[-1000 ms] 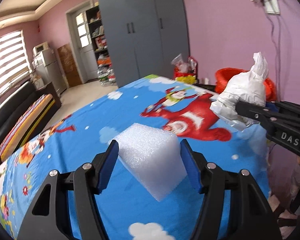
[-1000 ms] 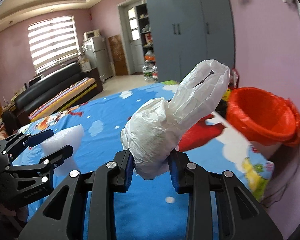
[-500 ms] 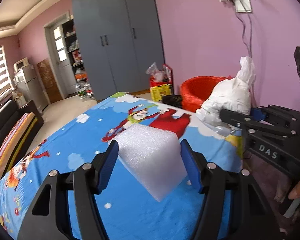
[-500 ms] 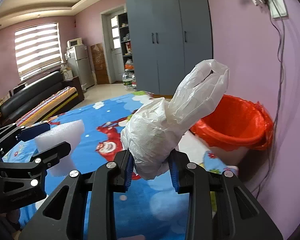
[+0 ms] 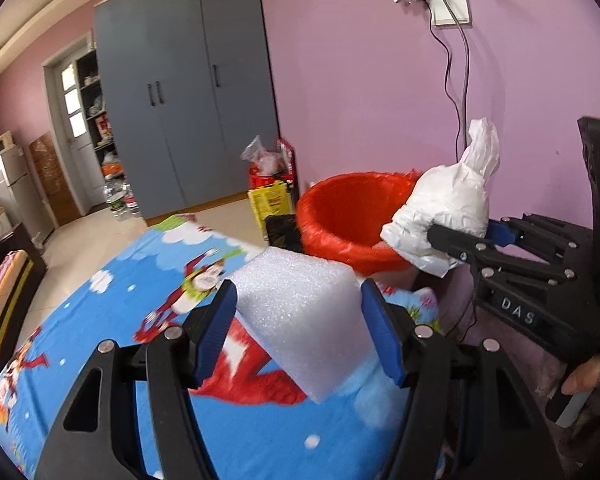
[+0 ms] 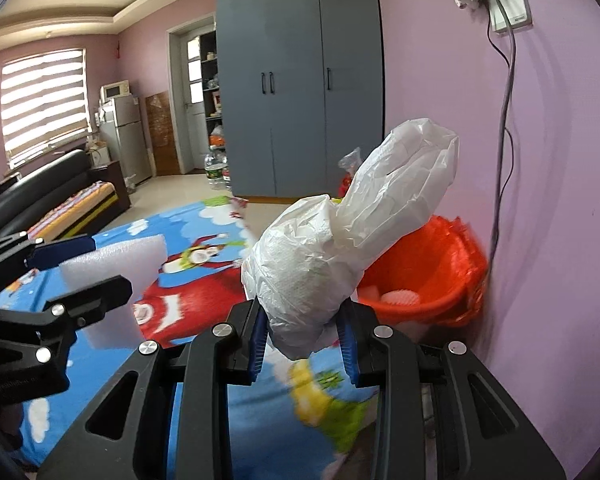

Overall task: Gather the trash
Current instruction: 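Carry the bag and foam block over the orange bin and open both tools to drop them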

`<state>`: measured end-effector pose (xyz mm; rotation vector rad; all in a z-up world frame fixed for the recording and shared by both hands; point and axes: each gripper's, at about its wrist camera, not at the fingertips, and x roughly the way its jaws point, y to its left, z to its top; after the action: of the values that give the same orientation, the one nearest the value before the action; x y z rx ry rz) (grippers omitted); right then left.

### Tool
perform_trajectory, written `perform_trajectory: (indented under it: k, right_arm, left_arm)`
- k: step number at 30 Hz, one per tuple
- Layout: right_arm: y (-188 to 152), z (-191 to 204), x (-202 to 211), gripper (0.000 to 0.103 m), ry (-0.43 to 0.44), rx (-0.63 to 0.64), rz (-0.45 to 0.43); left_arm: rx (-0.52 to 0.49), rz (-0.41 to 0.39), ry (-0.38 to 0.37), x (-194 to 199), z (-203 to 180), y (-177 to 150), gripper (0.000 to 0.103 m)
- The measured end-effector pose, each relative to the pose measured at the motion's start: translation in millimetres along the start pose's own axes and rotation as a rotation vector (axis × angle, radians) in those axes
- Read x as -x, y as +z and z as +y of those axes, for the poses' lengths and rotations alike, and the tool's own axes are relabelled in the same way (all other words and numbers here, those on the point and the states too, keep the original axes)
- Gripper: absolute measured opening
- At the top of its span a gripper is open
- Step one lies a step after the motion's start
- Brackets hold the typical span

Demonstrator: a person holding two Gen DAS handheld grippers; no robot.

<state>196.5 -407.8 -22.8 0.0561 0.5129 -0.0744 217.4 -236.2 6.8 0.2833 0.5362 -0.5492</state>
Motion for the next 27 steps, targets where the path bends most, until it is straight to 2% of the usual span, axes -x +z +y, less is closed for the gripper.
perform_trajectory:
  k: [8, 14, 27]
  right_arm:
    - [16, -32, -34, 0.031, -0.047, -0.002, 0.014]
    - [25, -57, -67, 0.031, -0.063, -0.033, 0.034]
    - [51, -108, -135, 0.031, -0.132, -0.009, 0.071]
  left_arm:
    - [-0.024, -0.013, -0.062, -43, -15, 41, 0.062]
    - [-0.024, 0.005, -0.099, -86, -18, 67, 0.063]
    - [-0.065, 0.03, -0.155, -173, -37, 89, 0.064]
